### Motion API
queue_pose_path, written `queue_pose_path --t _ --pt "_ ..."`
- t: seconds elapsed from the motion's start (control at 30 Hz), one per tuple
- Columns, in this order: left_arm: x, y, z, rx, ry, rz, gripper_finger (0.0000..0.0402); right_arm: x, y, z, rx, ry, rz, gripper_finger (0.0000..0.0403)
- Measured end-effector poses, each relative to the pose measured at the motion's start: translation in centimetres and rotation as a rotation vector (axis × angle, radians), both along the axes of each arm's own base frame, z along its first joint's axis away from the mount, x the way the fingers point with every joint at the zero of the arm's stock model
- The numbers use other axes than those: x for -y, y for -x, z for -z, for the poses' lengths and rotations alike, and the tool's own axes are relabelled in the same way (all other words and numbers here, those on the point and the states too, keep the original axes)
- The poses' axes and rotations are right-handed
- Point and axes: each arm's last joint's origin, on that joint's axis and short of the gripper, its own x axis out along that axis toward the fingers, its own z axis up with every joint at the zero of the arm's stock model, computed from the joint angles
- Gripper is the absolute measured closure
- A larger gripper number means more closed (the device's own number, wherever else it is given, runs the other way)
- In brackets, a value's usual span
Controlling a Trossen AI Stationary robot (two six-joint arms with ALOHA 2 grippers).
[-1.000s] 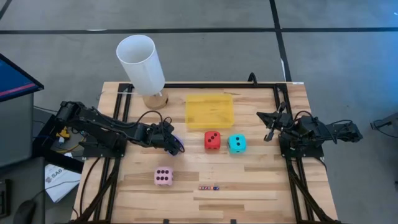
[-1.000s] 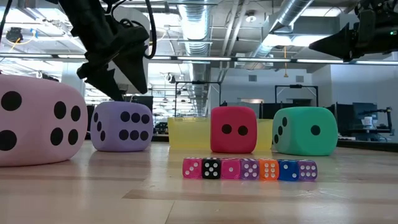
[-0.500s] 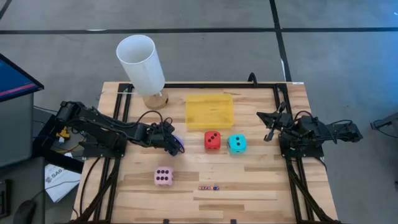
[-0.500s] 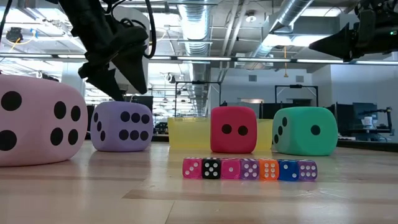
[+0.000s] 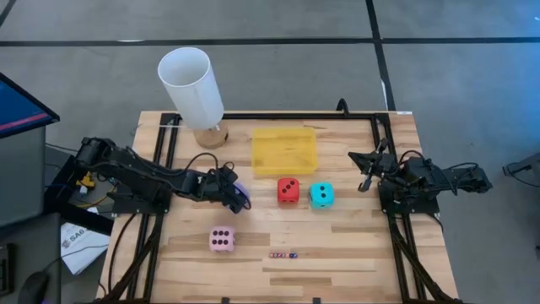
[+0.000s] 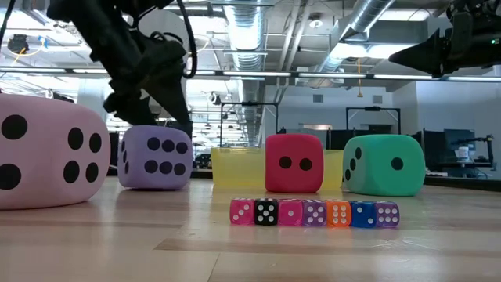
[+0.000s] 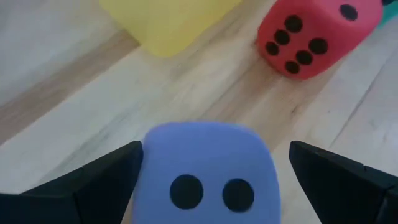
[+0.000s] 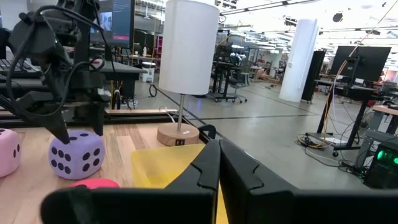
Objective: Pick & Place Dice
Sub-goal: Put the big purple dice into the yellow bin
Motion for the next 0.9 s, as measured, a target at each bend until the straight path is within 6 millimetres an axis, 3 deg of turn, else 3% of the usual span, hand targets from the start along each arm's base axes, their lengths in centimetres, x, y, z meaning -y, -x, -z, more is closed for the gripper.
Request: queue_pose_path --t 0.9 --pt "0.0 0.8 0.94 -0.102 -0.002 0.071 0.0004 0.0 0.0 0.0 0.0 0.0 0.0 0.04"
